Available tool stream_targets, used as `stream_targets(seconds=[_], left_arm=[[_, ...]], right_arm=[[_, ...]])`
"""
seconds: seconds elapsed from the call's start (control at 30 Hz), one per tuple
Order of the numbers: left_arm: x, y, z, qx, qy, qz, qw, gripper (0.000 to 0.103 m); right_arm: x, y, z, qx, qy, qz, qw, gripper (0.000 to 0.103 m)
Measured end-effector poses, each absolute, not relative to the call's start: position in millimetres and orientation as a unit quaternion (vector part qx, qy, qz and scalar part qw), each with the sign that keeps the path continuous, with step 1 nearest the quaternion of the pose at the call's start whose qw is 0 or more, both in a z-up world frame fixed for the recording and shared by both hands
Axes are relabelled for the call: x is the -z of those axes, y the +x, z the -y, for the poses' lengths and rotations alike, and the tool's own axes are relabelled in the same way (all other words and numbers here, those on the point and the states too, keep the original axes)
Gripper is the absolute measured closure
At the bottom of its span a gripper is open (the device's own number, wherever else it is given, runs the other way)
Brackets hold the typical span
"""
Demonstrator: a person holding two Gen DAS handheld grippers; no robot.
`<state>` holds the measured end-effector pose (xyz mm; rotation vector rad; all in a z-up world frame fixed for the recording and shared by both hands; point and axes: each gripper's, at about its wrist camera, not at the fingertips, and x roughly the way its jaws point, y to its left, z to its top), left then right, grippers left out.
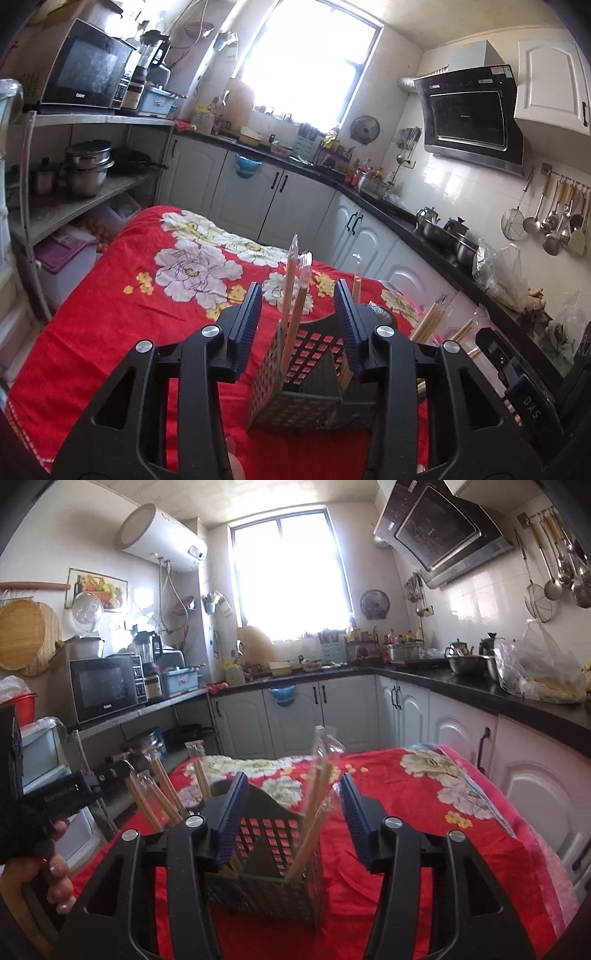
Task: Organize utensils
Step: 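Lower the chopsticks into the caddy and open both grippers, then move both open grippers down toward the last loose chopsticks on the cloth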
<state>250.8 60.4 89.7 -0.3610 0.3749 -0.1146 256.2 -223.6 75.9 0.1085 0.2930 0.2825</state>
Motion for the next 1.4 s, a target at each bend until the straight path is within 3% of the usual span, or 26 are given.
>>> stream_targets(seconds=[0.2, 0.43, 0.8, 1.4], left_arm=[[-90, 238, -62, 0.062, -0.187, -0.197, 0.96, 0.048], [-87, 219, -58, 0.061, -0.194, -0.213, 0.956, 0.011], [-78, 190, -56, 0.064, -0.197, -0.219, 0.953, 0.011], [-48, 155, -67, 0.055, -0.203, -0.248, 0.946, 0.011]], right_arm=[[-74, 247, 232, -0.141, 0.056, -0.162, 0.975, 0.045], [-75, 229, 238, -0.146, 0.056, -0.169, 0.973, 0.032], [-72, 202, 244, -0.151, 0.049, -0.178, 0.971, 0.019], [-49, 178, 240, -0.17, 0.032, -0.221, 0.96, 0.015]])
